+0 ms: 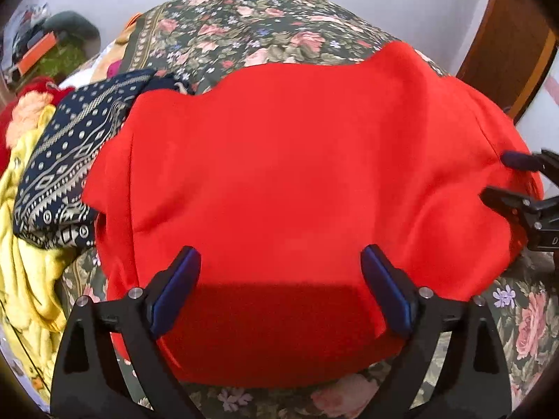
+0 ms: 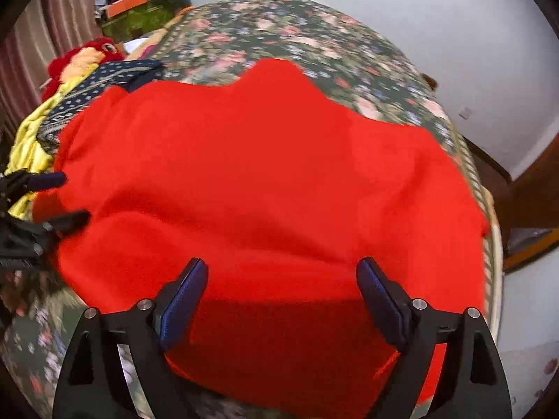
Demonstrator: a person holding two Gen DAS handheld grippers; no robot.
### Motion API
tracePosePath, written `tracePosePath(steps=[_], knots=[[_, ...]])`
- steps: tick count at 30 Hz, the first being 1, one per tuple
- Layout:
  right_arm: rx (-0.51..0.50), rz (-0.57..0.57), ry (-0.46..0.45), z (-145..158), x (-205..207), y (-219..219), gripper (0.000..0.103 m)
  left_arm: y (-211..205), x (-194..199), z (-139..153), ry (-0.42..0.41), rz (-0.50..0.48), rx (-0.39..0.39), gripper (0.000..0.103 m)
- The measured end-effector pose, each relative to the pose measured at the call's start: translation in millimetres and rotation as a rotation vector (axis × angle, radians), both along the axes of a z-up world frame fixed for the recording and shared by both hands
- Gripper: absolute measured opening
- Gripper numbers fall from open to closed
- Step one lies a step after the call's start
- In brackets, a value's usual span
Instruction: Fold large clothes
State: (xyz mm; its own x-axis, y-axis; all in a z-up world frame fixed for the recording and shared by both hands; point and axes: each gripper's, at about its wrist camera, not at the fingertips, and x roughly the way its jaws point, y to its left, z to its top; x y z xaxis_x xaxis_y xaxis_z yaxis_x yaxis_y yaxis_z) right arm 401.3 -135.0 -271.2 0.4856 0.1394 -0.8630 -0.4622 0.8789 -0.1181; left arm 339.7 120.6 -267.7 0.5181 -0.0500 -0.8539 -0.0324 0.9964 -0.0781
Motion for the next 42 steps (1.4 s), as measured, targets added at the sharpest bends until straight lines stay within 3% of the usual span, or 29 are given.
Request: tracePosePath(steps=[6, 10, 17, 23, 27, 31, 34, 37, 42], knots=[[0.048, -0.075, 0.013, 3.9, -7.7, -49.9, 0.088, 32.6, -20.1, -1.9, -0.007, 0.072, 0.009, 0.096], [0.029, -0.159, 0.026, -3.4, -11.1, -85.8, 0.094, 58.3, -29.4, -9.4, 0.005, 0.132, -0.071, 0.1], [0.117, -0.33, 0.12, -13.0, -18.1, -150.1, 0.095, 85.4, -55.2, -24.7, 0.058, 0.249, 0.069, 0.1], [0.114, -0.35, 0.088, 3.4, -31.9, -154.8, 0.095, 121.8, -78.1, -19.5, 0.069, 0.351, 0.048, 0.099], [0.166, -0.337, 0.058, 22.6, -39.3, -147.7, 0.095, 128.8, -93.1, -3.8, 0.042, 0.382, 0.038, 0.099], [0.241, -0.316, 0.035, 43.6, -42.7, -134.7, 0.095, 129.0, -104.5, 12.0, -0.002, 0.377, -0.092, 0.099], [0.293, -0.296, 0.022, 56.7, -45.0, -121.9, 0.095, 124.9, -107.6, 16.2, -0.014, 0.377, -0.246, 0.099], [0.334, -0.279, 0.025, 62.3, -44.2, -106.8, 0.095, 112.9, -109.4, 7.9, 0.019, 0.377, -0.417, 0.099], [0.347, -0.243, 0.05, 57.5, -46.1, -87.2, 0.095, 97.6, -111.5, -4.6, 0.052, 0.369, -0.605, 0.099]])
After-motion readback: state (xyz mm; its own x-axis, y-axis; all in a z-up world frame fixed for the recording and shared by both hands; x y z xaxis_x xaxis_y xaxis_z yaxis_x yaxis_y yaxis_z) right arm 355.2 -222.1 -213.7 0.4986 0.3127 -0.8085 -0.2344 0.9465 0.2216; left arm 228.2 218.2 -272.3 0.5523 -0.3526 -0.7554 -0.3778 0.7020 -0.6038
